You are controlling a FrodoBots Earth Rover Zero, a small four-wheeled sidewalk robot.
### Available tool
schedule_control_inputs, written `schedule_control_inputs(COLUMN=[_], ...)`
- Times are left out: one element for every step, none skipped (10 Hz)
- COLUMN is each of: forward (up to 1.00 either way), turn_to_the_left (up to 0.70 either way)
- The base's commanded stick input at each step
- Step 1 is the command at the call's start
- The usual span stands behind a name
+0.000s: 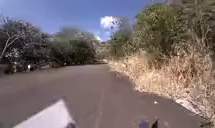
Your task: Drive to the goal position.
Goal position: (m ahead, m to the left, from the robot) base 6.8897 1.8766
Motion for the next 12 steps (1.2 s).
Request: schedule_control_inputs(forward=[0.50,0.50,0.50,0.50,0.50,0.50,0.50,0.50,0.50,0.50,0.50,0.50], turn_to_the_left=[0.00,0.00,0.00,0.00,0.00,0.00,0.00,0.00,0.00,-0.04,-0.32,-0.45])
